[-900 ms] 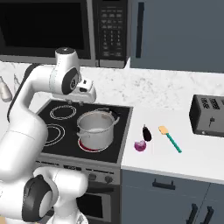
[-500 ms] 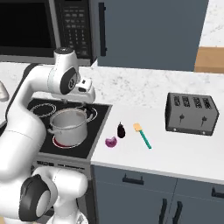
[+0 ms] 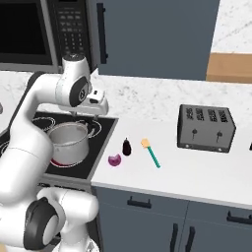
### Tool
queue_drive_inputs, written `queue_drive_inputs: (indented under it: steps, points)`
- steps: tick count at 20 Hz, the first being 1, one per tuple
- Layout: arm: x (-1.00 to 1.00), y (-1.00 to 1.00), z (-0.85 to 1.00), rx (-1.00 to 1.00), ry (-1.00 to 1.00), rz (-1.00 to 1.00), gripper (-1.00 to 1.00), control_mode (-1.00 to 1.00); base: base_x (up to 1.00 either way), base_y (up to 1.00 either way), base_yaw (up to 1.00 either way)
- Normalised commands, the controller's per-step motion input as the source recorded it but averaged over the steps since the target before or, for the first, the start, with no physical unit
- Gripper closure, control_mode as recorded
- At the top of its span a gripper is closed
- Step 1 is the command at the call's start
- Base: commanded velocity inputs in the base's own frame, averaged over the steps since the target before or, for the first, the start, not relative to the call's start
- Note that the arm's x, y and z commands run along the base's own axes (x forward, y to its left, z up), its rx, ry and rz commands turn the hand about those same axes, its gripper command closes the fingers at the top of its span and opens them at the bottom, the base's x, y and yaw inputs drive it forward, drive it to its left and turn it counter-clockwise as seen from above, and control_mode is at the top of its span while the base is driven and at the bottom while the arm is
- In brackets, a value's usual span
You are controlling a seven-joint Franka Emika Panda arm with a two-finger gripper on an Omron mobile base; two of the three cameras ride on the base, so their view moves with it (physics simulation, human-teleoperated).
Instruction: Put the onion and eggplant in the pot. Retrieve the spatula and lightly stir the vegetables in the pot.
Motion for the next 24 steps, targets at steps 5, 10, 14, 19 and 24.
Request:
queue_drive_inputs:
  steps: [5,10,14,19,24]
  points:
    - [0.0,0.0,0.0,0.0,0.0,0.0,-1.0,1.0,0.47,0.07,0.0]
    - [0.0,0.0,0.0,0.0,0.0,0.0,-1.0,1.0,0.51,0.03,0.0]
    - [0.0,0.0,0.0,0.0,0.0,0.0,-1.0,1.0,0.43,0.0,0.0]
    - [0.0,-0.08,-0.15,0.0,0.01,0.0,-1.0,-1.0,0.03,-0.03,0.0]
    - [-0.01,-0.15,-0.88,-0.07,0.2,0.0,-1.0,-1.0,0.0,0.0,0.0]
